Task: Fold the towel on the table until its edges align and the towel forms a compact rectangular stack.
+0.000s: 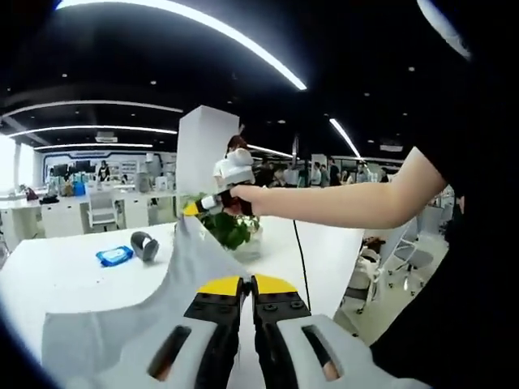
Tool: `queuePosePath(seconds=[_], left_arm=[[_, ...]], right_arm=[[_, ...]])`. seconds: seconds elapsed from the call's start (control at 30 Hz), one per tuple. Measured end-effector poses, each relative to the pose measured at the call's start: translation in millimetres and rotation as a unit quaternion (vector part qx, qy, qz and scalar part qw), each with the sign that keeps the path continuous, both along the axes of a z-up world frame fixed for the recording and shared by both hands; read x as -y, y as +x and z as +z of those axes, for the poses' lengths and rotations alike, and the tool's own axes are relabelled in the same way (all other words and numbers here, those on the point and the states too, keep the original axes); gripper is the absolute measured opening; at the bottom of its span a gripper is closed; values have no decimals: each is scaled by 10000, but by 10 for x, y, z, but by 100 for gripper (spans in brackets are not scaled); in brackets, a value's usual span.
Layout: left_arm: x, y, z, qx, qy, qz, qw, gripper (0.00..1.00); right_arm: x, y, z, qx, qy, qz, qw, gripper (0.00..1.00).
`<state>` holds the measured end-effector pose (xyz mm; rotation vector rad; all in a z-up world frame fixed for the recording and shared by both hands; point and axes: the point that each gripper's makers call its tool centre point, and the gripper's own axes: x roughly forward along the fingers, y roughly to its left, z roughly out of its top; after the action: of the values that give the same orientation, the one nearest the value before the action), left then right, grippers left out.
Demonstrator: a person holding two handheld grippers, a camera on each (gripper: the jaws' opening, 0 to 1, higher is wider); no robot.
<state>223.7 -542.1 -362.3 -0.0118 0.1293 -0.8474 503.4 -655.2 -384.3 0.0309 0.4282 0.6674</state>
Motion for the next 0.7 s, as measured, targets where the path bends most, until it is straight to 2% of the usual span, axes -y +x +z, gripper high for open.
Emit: queuePosePath(seconds=[0.1, 0.2, 0.4, 0.53, 0.7], left_arm=[[-132, -68, -10, -56, -82, -39, 9999, 4], [-231, -103, -58, -110, -62, -83, 9999, 4], [-351, -246, -132, -135, 34, -403, 9991, 4], [-443, -360, -160, -86, 44, -584, 9982, 4], [-567, -448, -217, -171, 12, -790, 9967, 4]], right_arm=[[-85, -106, -22, -174, 202, 70, 9996, 2], [-137, -159, -43, -308, 244, 12, 9992, 2], [-276, -329, -3, -225, 170, -115, 9995, 2], [-363, -422, 61, -242, 465, -263, 9983, 2], [-457, -510, 15, -303, 419, -350, 9980, 2]])
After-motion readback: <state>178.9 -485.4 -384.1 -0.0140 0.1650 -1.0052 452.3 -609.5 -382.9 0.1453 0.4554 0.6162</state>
